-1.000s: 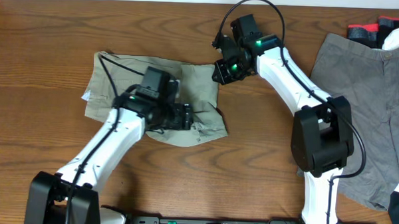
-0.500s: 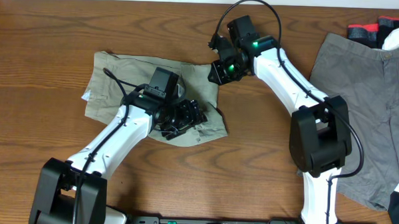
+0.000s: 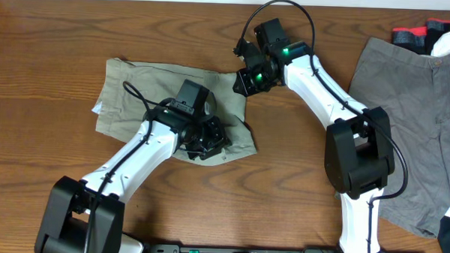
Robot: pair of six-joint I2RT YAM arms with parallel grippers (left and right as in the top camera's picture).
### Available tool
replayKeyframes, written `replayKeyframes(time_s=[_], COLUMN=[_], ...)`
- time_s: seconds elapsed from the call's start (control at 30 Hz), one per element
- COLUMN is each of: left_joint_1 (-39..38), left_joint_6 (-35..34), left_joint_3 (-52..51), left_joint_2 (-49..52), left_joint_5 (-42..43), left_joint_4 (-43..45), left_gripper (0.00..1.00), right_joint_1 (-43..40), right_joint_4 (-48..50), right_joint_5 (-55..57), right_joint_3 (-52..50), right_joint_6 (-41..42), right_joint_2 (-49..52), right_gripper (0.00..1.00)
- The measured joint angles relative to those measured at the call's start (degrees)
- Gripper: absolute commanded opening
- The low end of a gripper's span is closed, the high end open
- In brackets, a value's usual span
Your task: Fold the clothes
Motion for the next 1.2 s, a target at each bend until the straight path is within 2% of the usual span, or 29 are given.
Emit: replayKeyframes(time_s=[0.3,0.33,0.47,0.73,0.87,0.97,1.2], left_joint_1=[0.0,0.0,0.0,0.0,0.0,0.0,0.0], left_joint_6=[-0.3,-0.2,-0.2,0.3,0.5,1.3,3.7], left_joint_3=[-0.2,-0.2,-0.2,-0.2,-0.2,-0.2,-0.2], left_joint_2=[0.0,0.0,0.0,0.0,0.0,0.0,0.1], left_joint_5=[-1.6,-1.8,-2.5,-2.8,-2.8,-2.8,-3.0], left_joint_4=[0.0,0.0,0.0,-3.4,-3.6,-3.7,-6.6], left_gripper=[0.19,0.14,0.06,0.06,0.06,0.06,0.06], right_joint_1=[0.0,0.0,0.4,2.3,2.3,2.2,0.5], right_joint_4=[2.0,2.1,2.2,3.3,3.9,4.5,4.0], right_joint_5=[0.0,0.0,0.2,5.0,6.3,6.2,6.8], right_joint_3=[0.0,0.0,0.0,0.0,0.0,0.1,0.3], right_joint_6=[0.1,-0.1,-3.5,-8.0,-8.7,-8.9,-8.7], right_joint_2=[0.0,0.0,0.0,0.7,4.2,7.8,7.8], right_gripper=[0.18,0.19,0.22,0.15,0.11,0.11,0.1])
